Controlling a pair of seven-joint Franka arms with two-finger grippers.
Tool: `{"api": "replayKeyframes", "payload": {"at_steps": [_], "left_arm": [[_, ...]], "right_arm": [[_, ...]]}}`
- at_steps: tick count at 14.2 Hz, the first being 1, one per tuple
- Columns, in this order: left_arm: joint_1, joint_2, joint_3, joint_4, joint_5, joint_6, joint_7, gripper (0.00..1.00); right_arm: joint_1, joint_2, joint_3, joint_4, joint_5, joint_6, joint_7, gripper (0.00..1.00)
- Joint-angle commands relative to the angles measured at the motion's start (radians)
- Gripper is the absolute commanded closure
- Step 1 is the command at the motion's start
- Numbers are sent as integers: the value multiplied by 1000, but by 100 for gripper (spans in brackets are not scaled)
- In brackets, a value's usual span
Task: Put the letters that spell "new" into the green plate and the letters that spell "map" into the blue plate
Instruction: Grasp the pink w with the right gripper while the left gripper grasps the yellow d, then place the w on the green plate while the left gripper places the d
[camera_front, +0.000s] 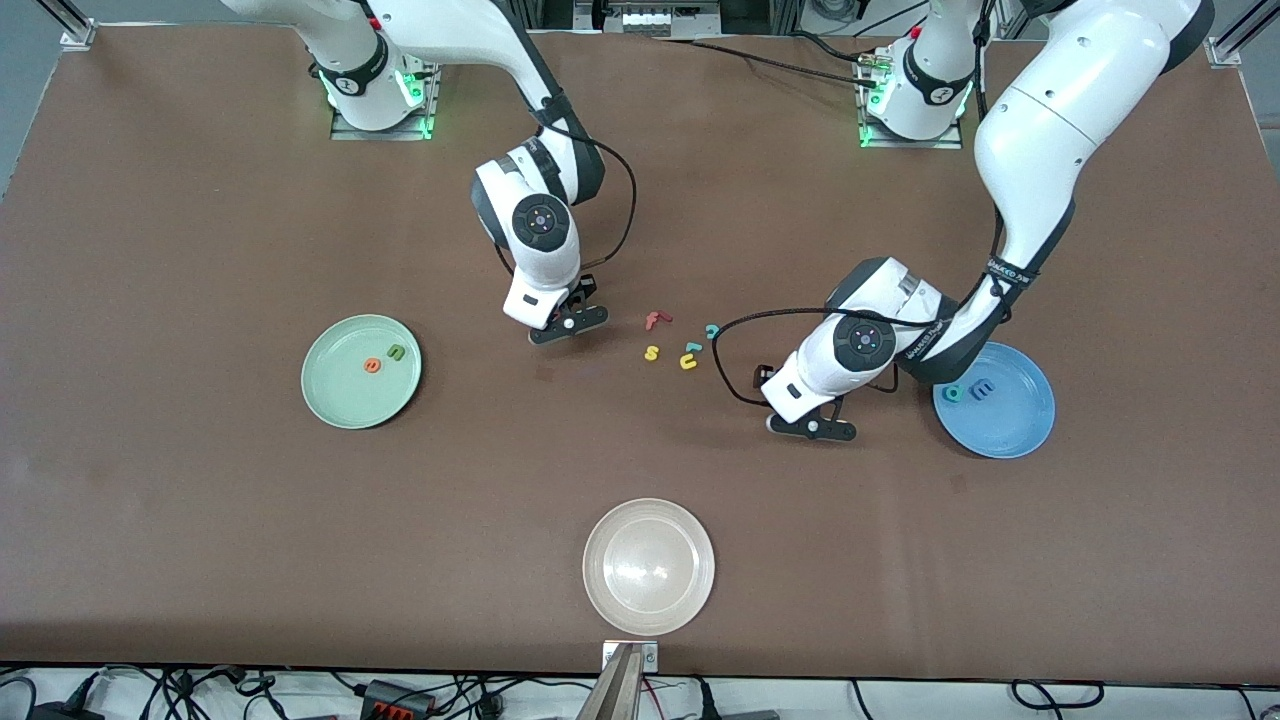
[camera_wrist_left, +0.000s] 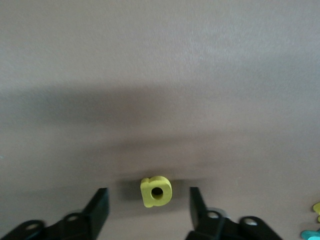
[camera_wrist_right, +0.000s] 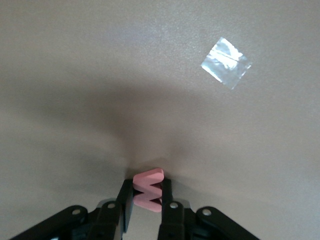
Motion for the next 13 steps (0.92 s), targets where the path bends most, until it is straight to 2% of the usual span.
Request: {"api": "replayKeyframes", "payload": {"at_steps": [1, 3, 5, 6, 8, 11, 13], "left_arm": [[-5, 6, 2, -1, 7, 13, -18, 39], [-5, 20, 2, 3, 9, 17, -18, 46], [-8, 22, 2, 5, 9, 17, -18, 52], [-9, 22, 2, 5, 9, 15, -15, 67], [-9, 22, 2, 7, 9, 15, -9, 86], [-2, 3, 2, 8, 9, -6, -10, 91], [9, -44, -1, 25, 9, -89, -7, 91]], "right_arm": [[-26, -40, -26, 0, 14, -20, -12, 100], [-92, -95, -55, 2, 14, -100, -21, 100], [-165, -133, -110, 0, 11, -184, -44, 100], [-213, -146, -132, 0, 11, -224, -91, 100], [-290, -160, -168, -8, 11, -279, -179, 100], [-309, -170, -236, -64, 2, -284, -205, 100], [-336, -160, -251, -74, 1, -270, -236, 99]]}}
